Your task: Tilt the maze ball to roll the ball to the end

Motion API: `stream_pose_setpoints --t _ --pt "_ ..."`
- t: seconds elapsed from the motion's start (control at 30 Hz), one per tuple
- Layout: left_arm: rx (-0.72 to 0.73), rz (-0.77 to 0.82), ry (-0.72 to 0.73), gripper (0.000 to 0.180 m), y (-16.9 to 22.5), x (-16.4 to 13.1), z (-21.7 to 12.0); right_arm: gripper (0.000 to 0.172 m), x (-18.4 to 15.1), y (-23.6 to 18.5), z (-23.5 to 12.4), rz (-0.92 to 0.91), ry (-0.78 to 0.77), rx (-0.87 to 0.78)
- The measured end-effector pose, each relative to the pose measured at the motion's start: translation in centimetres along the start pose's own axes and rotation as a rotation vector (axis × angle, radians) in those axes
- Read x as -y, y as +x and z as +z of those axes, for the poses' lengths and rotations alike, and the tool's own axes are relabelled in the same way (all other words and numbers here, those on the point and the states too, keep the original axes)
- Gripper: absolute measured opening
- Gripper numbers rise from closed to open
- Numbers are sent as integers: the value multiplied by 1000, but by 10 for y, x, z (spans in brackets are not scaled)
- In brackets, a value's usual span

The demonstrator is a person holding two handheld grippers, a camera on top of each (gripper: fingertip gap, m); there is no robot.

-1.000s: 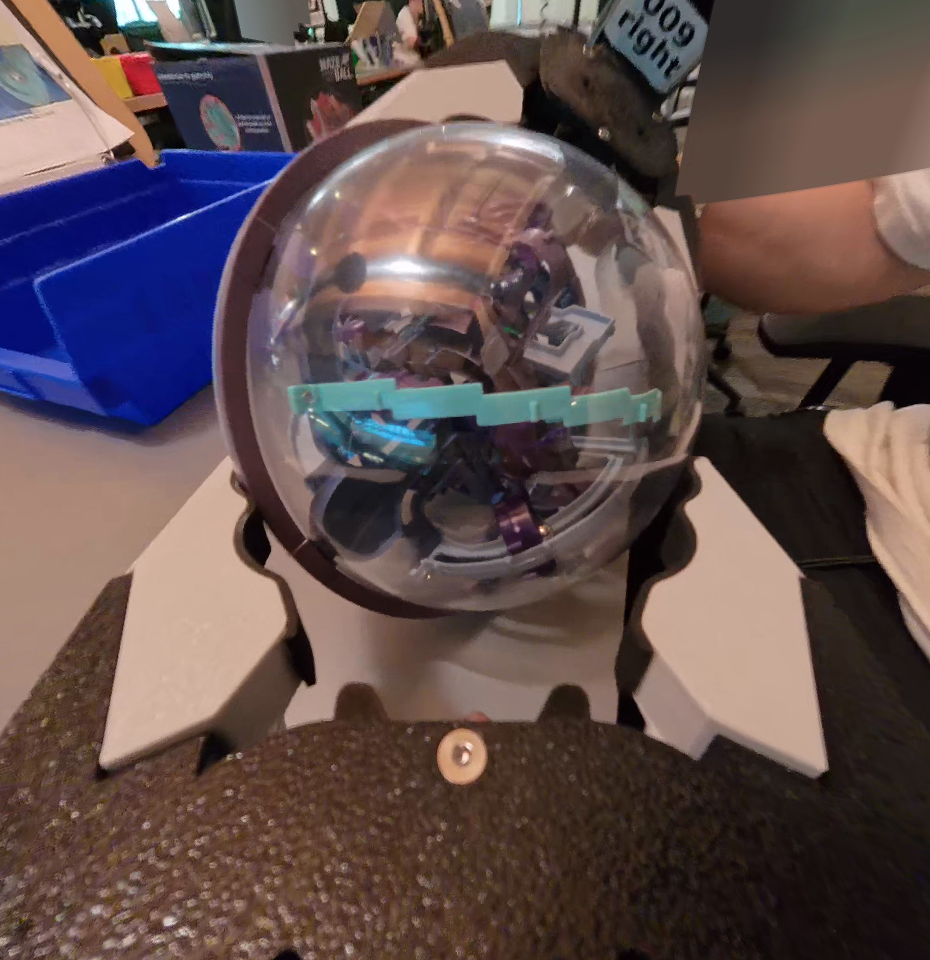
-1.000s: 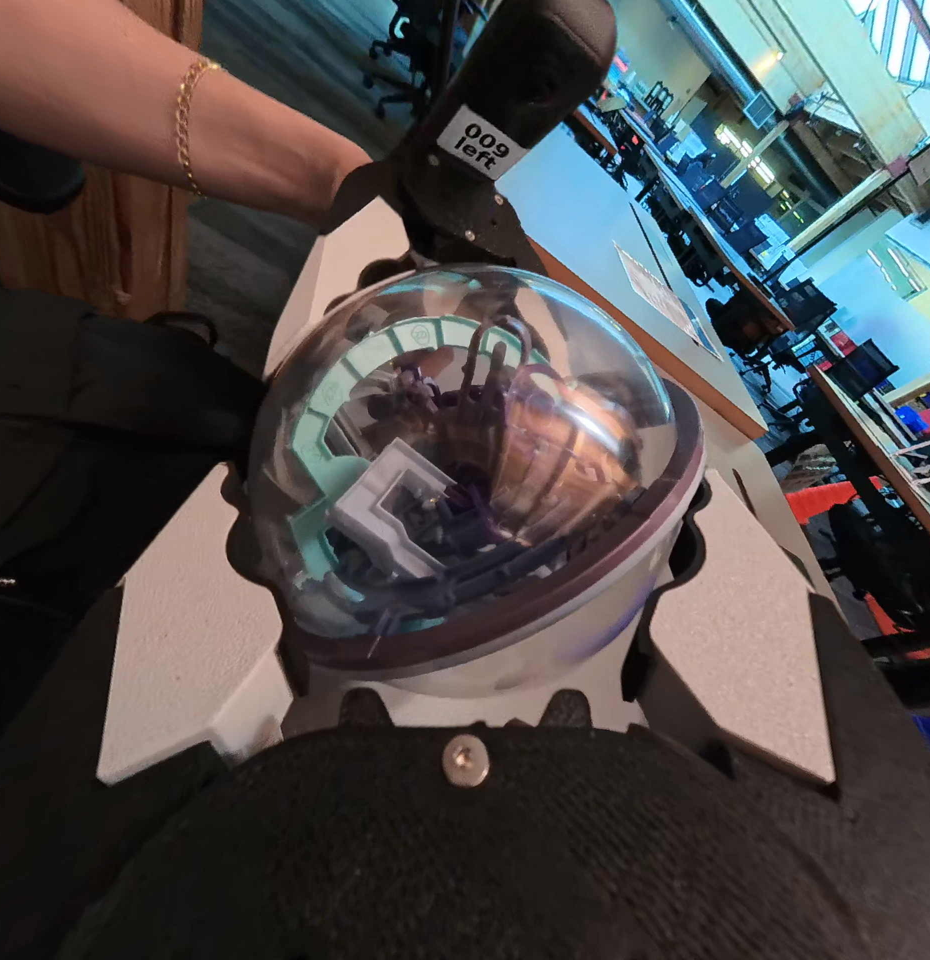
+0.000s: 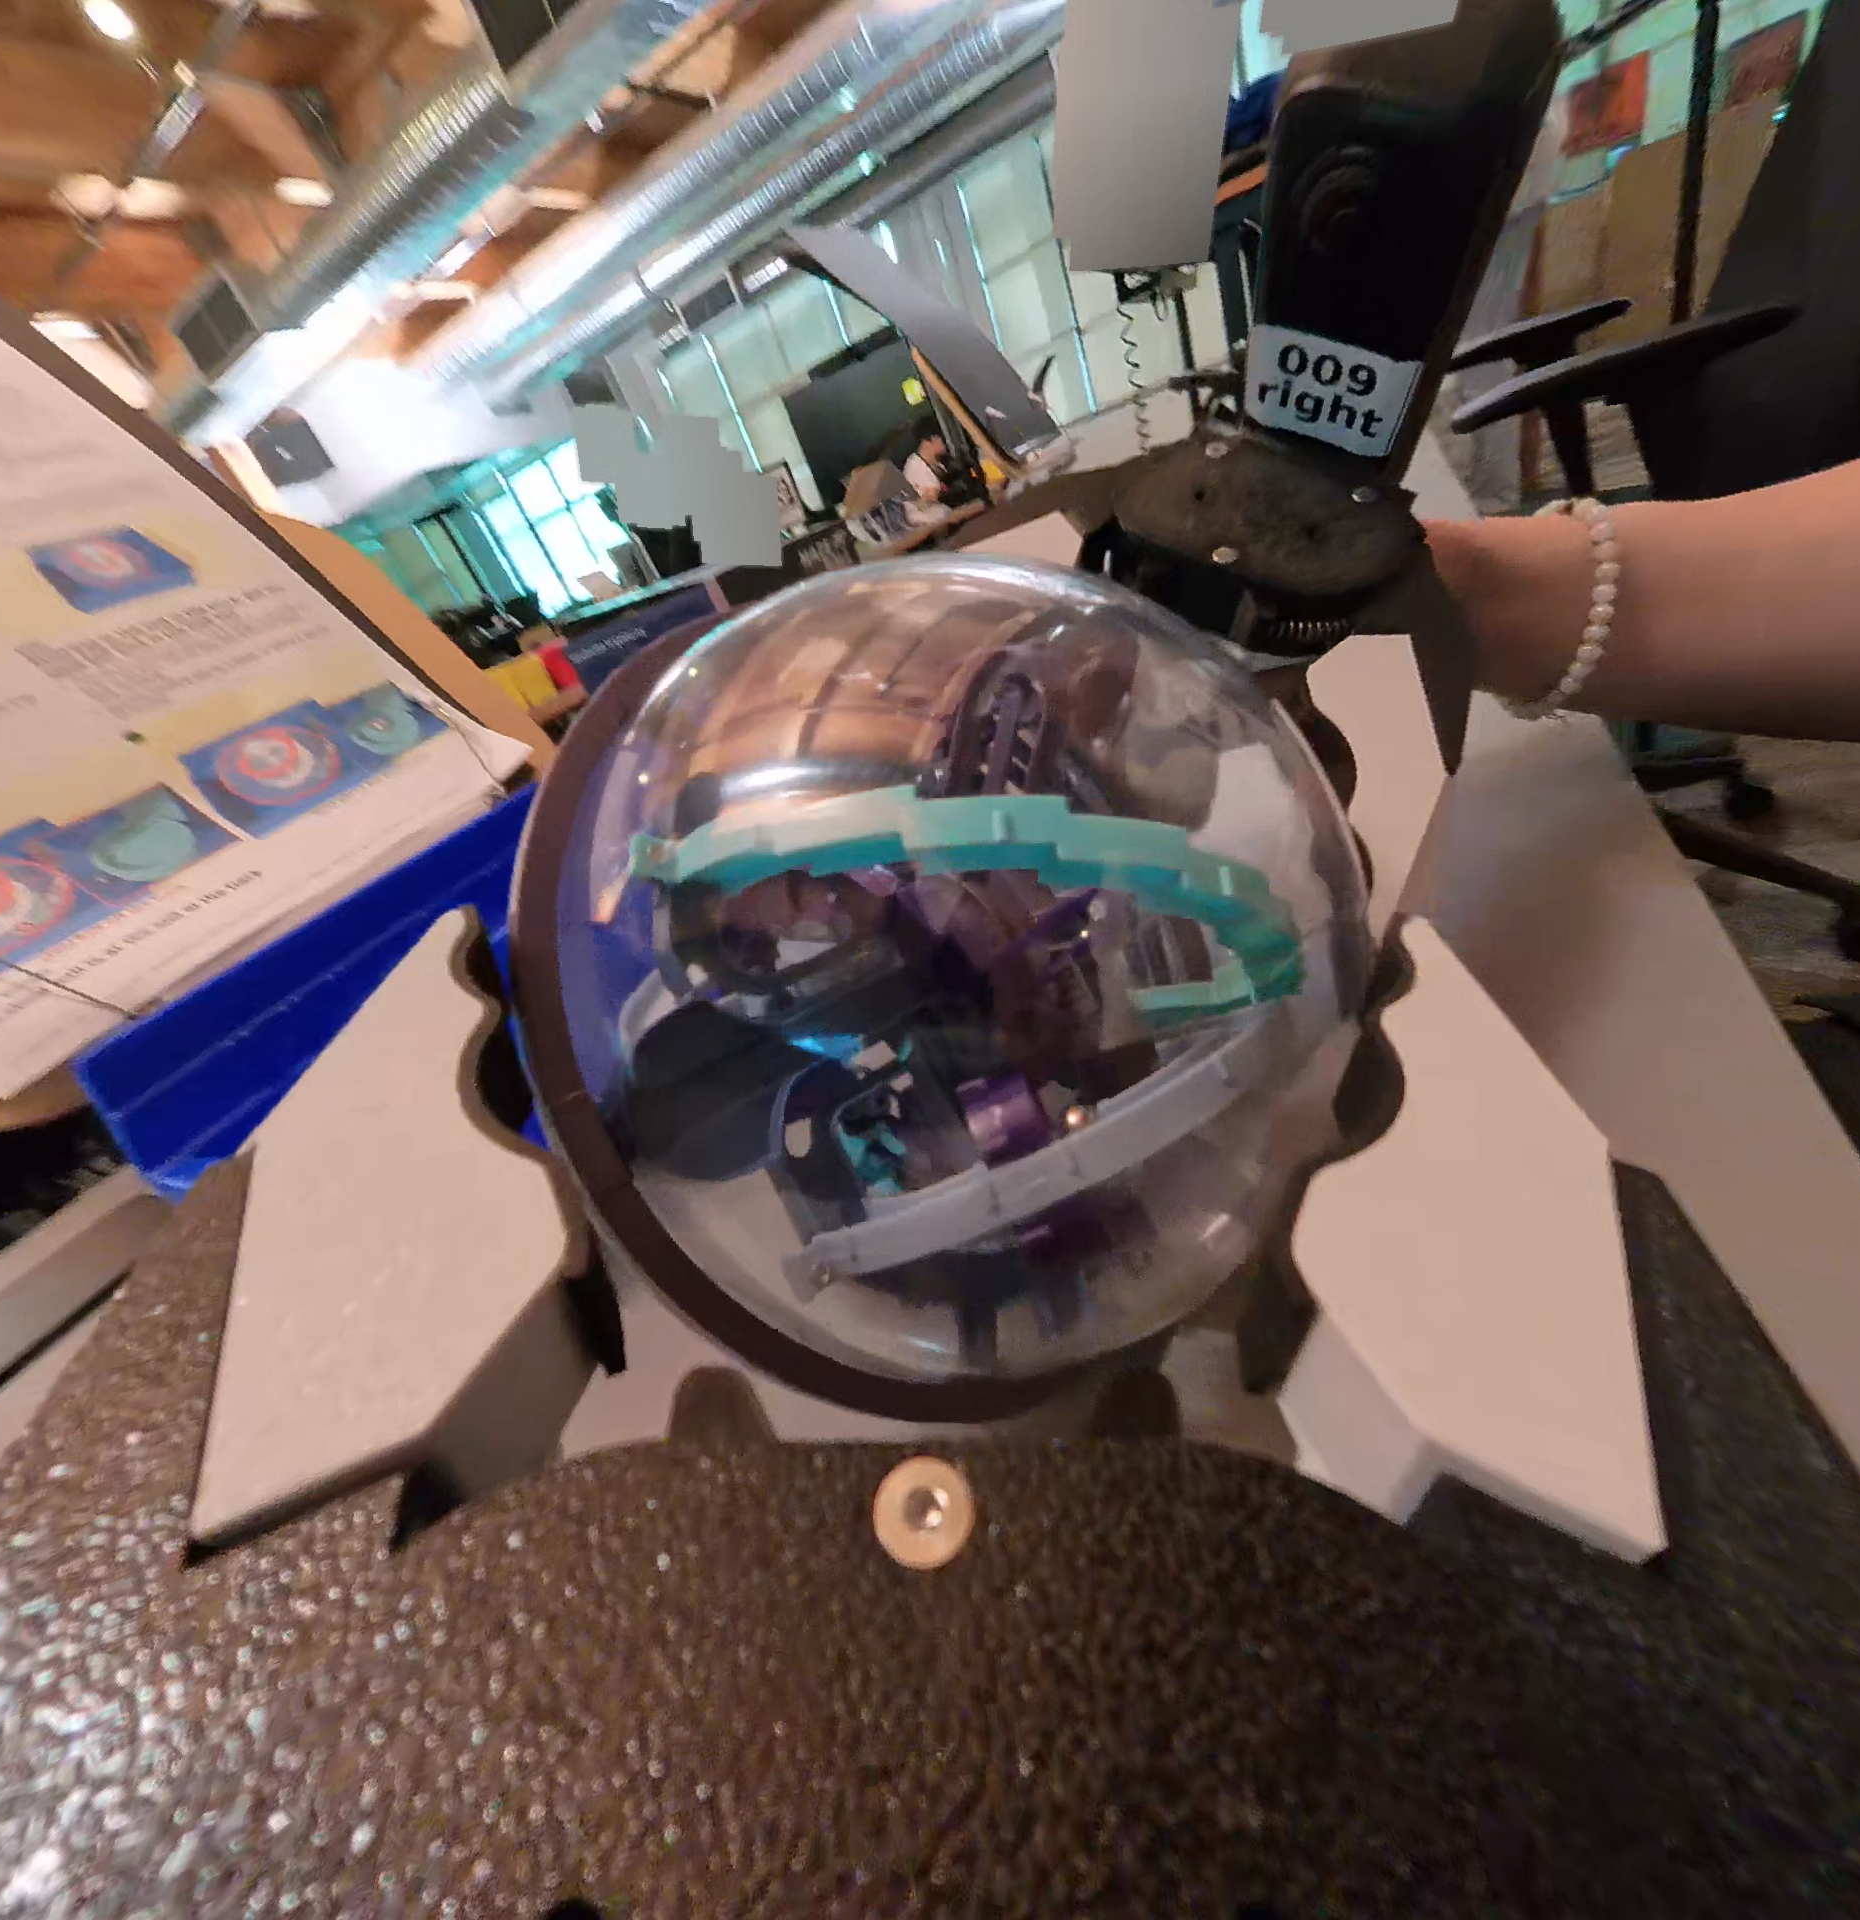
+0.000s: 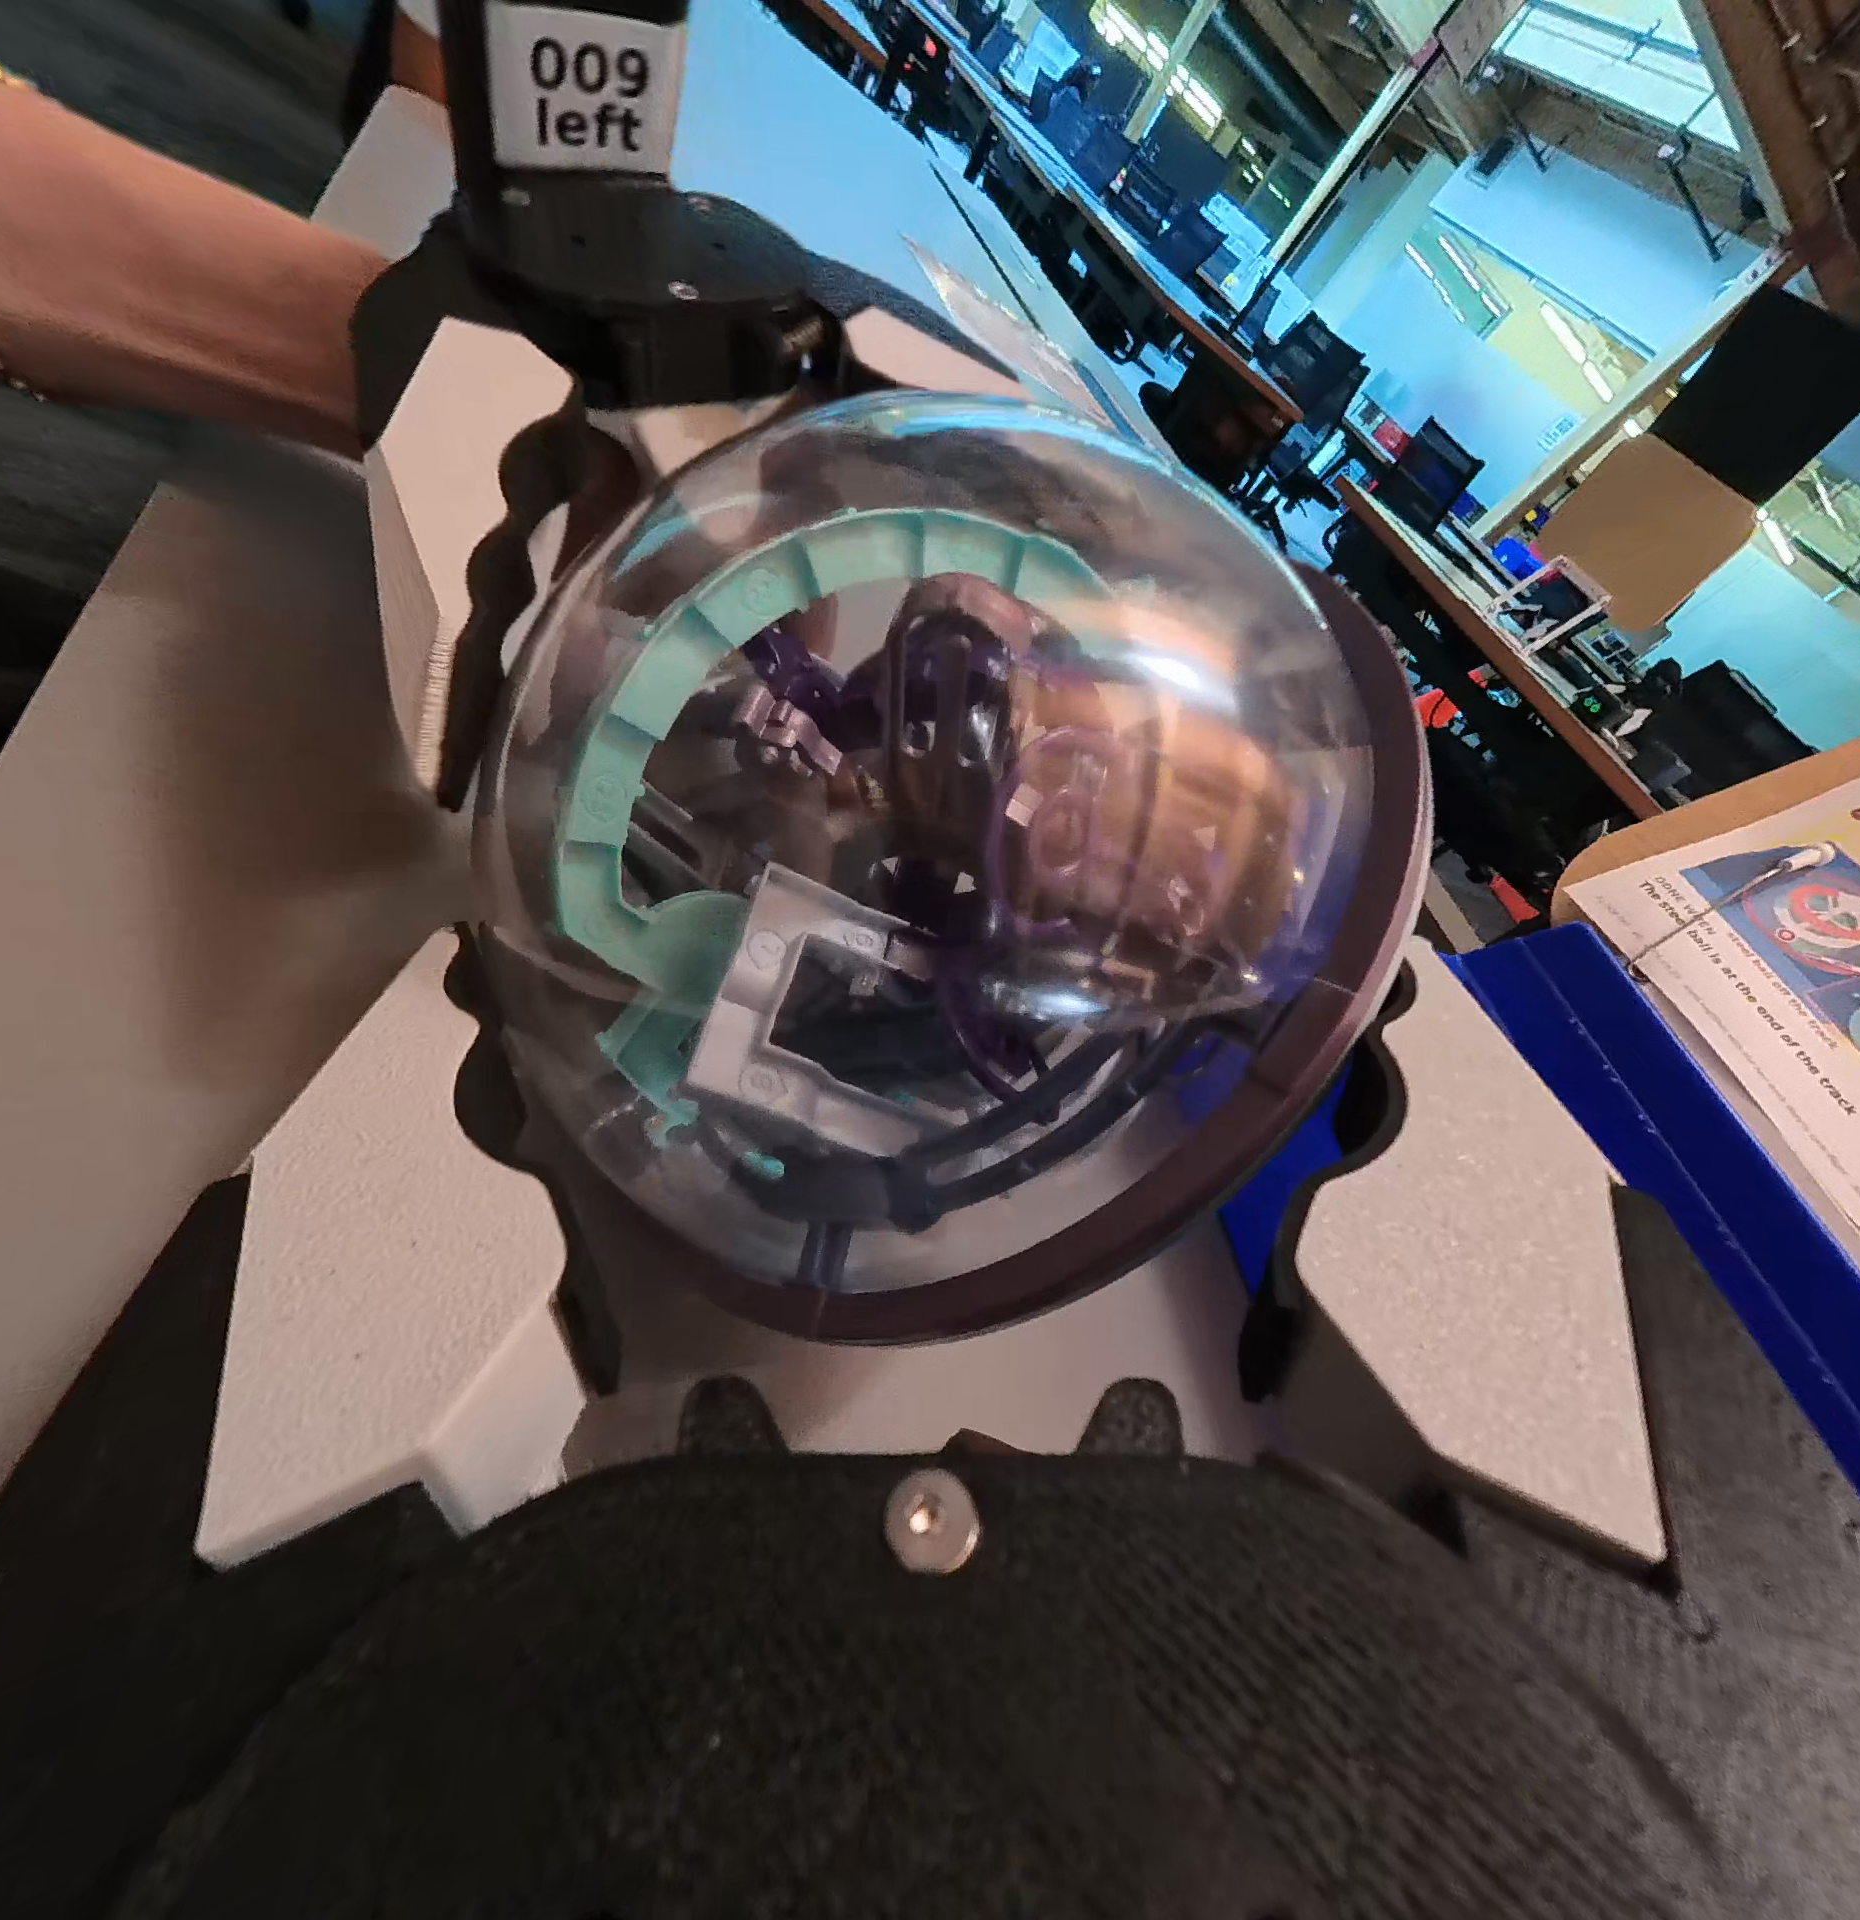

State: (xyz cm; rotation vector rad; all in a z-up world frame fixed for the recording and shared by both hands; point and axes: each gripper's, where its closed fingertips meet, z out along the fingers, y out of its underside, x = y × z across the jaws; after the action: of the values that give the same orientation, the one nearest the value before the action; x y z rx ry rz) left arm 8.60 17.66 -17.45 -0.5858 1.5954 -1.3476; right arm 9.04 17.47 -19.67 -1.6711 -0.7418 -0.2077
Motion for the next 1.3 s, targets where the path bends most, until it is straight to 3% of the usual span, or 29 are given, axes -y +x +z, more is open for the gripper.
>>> stream_pose_setpoints --t 0.07,0.27,0.67,1.3 --pt "20 37 24 145 1 3 -5 155 4 0 0 17 32 -1" --pt "-9 0 -2 146 0 0 -5 157 6 0 2 -43 55 -16" --pt "-112 -186 -123 151 -6 -18 -11 158 22 -3 13 -134 2 47" --pt "-101 -104 -119 153 0 -17 -12 158 27 -8 10 -202 39 4"
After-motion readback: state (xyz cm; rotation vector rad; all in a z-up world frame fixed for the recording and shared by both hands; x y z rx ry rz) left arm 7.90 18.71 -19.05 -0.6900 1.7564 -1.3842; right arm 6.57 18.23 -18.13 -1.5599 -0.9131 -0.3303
